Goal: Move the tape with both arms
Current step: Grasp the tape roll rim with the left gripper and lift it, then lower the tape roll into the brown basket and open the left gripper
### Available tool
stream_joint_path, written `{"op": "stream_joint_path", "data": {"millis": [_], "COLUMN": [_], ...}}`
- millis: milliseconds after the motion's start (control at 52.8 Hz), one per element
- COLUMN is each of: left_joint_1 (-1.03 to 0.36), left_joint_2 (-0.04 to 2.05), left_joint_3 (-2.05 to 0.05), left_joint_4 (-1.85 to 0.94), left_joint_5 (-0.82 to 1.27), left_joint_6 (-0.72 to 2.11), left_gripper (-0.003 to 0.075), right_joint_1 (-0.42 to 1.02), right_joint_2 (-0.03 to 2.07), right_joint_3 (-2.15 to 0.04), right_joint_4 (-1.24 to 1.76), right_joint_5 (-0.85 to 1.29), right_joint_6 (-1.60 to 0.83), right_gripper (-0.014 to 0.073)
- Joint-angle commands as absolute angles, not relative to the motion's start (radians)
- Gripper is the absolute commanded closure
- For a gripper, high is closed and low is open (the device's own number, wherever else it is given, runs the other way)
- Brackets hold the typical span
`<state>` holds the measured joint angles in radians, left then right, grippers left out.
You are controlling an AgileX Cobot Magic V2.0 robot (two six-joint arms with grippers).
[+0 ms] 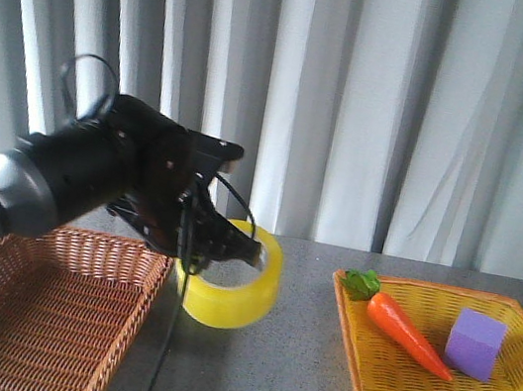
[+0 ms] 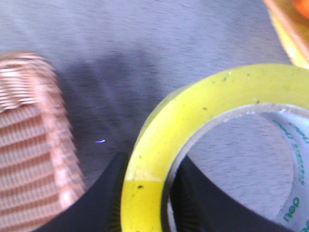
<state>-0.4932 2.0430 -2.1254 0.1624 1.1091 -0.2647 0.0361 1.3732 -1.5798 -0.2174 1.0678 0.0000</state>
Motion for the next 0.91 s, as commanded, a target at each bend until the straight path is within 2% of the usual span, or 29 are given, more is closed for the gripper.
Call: {"op": "stream_joint_path", "data": {"millis": [0,246,454,681,889], "left_joint_1": [-0.43,-0.247,-0.103,-0.068,-0.069], "left_joint_2": [1.93,1.834,1.794,1.802,1.852], "left_joint_3": [-2.159,-2.149,-2.001,-1.729,-1.7], "left_joint_4": [0.207,0.161,0.092,0.094,0.093], "left_joint_5": [1.126,1.133,1.073,0.919,0.914], "left_joint_6": [-0.268,-0.269,-0.259,-0.168,-0.136], "left_gripper": [0.0728,0.0728,0.0726,0.0712,0.0645], "right_joint_1": [0.031,0.031,0.031,0.031,0.031], "right_joint_2": [1.34,1.34,1.34,1.34,1.34], "right_joint_3": [-1.605,-1.605,-1.605,-1.605,-1.605], "right_joint_4": [-0.24,-0.24,-0.24,-0.24,-0.24], "right_joint_5": [1.015,1.015,1.015,1.015,1.015], "right_joint_6": [0.0,0.0,0.0,0.0,0.0], "right_gripper": [0.0603,0.0603,0.0603,0.0603,0.0603]}}
